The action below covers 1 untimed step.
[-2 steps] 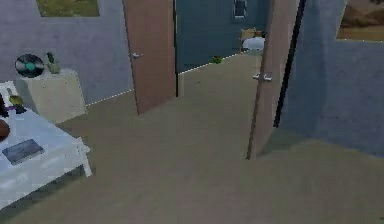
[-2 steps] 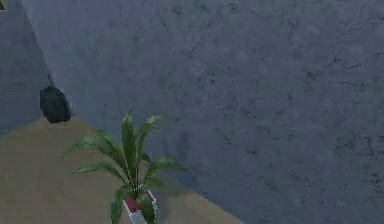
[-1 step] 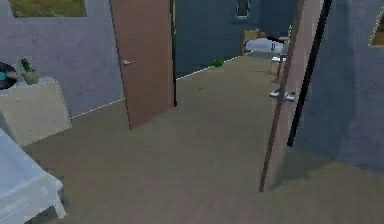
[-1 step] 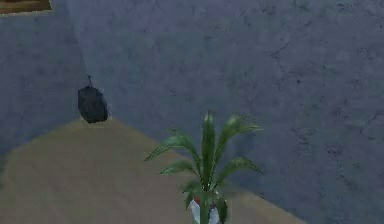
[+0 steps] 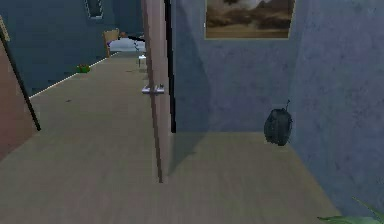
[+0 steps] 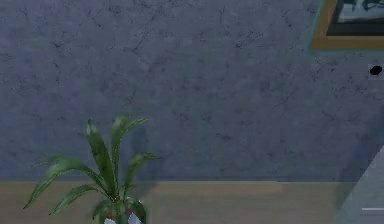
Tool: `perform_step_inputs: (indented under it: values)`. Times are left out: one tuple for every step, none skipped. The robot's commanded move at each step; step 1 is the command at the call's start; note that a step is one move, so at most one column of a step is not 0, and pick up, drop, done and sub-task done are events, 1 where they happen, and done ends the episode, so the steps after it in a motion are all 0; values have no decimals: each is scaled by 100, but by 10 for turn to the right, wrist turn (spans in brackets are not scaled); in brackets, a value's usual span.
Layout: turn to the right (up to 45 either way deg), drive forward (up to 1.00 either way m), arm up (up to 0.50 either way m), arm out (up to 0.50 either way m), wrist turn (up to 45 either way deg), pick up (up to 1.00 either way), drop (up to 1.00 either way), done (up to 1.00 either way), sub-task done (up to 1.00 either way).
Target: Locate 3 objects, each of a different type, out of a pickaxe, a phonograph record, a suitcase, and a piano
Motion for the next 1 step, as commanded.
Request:
perform_step_inputs:
  values:
    - [0,40,0,0,0,0,0,0,0]
